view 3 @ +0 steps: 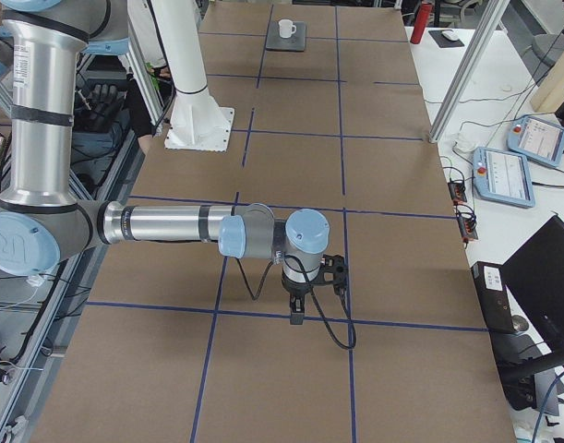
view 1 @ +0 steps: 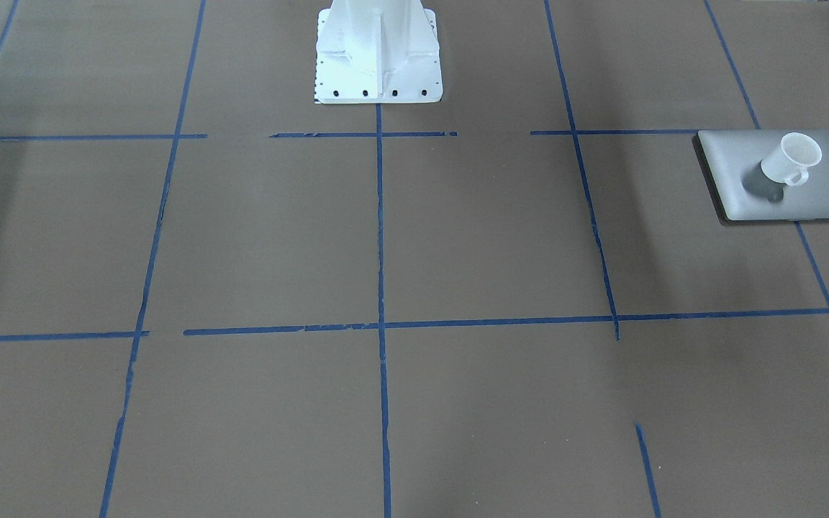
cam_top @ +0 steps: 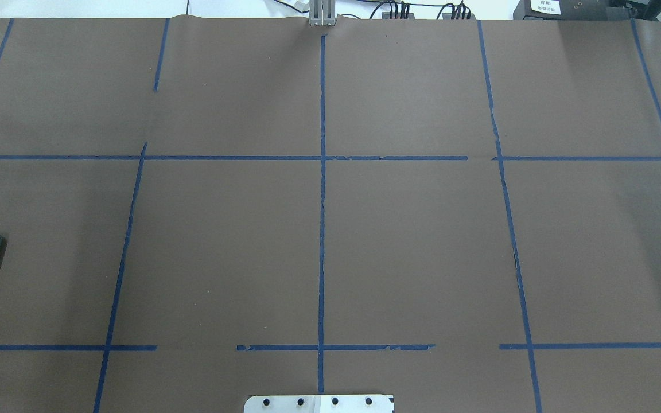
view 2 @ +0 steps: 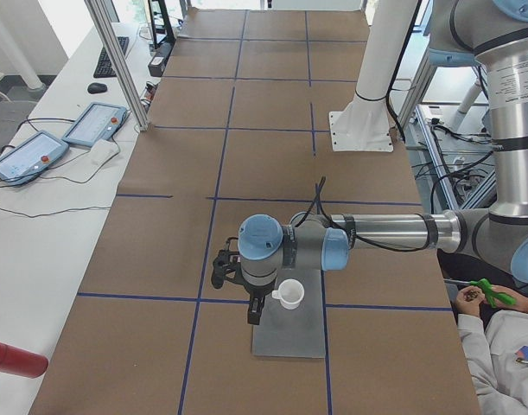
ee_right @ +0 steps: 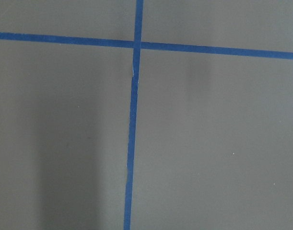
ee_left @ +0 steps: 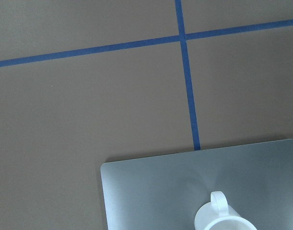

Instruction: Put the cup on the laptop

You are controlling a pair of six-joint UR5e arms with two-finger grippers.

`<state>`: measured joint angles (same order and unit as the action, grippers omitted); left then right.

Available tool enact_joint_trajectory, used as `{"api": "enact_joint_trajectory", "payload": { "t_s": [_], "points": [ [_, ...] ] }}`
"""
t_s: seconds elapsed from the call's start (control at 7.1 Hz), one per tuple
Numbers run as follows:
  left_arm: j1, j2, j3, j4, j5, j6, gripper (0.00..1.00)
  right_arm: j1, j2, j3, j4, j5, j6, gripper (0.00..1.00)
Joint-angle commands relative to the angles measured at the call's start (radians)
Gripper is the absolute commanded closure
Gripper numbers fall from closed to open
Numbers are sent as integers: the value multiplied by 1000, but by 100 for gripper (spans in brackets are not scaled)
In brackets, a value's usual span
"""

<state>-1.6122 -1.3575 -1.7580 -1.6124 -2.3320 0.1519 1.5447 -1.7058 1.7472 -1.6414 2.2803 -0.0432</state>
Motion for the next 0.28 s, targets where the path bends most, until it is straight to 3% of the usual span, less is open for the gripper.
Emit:
{"api": "enact_joint_trajectory", "payload": {
  "t_s": [0.0,0.14],
  "points": [
    [0,0,0,0,-1,0,0,0,0,0,0,1,0,0],
    [0,0,2,2,0,0,0,0,0,0,0,1,0,0]
  ]
}}
